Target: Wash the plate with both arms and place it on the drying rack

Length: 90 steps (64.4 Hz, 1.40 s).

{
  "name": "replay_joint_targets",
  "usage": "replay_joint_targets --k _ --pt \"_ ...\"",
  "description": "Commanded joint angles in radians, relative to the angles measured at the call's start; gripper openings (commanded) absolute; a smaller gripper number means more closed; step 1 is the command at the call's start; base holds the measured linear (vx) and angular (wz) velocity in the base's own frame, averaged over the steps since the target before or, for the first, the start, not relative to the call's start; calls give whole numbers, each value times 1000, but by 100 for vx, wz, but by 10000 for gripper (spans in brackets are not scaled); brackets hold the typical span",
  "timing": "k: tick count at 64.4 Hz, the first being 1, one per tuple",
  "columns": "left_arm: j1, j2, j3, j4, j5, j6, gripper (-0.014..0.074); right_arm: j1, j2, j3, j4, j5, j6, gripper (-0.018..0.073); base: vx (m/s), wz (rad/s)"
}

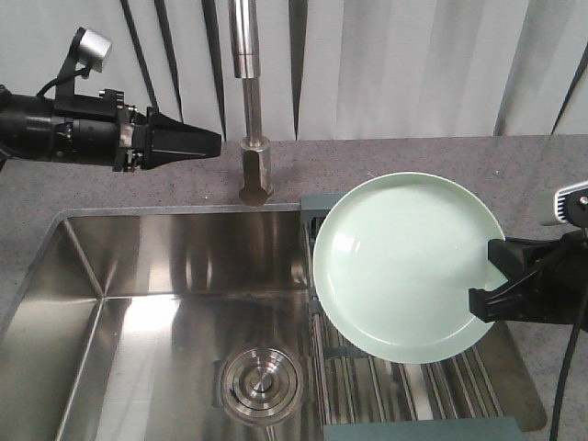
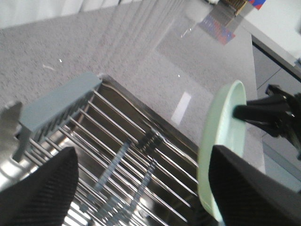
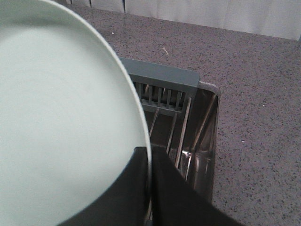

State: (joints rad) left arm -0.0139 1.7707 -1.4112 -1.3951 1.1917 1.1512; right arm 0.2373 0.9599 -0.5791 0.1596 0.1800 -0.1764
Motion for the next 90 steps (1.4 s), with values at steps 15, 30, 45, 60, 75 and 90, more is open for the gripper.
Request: replay_joint_targets --k 15,30,45,60,75,90 --pt "-59 114 -253 -102 61 -1 556 -3 -15 -26 3 -75 -7 -5 0 0" --pt "-110 250 -430 -102 61 -52 556 -3 -15 -26 3 -75 -7 -5 0 0" --pt "-126 381 -598 -65 61 -135 556 -3 -15 -26 3 -75 -7 -5 0 0" --pt "-126 450 -682 -48 61 -163 556 -3 -15 -26 3 -75 -7 -5 0 0" --pt "-126 481 -690 -48 60 -170 556 -3 -15 -26 3 -75 -7 -5 0 0" --pt "-126 483 -690 -48 60 -219 556 -3 -15 -26 3 -75 -7 -5 0 0"
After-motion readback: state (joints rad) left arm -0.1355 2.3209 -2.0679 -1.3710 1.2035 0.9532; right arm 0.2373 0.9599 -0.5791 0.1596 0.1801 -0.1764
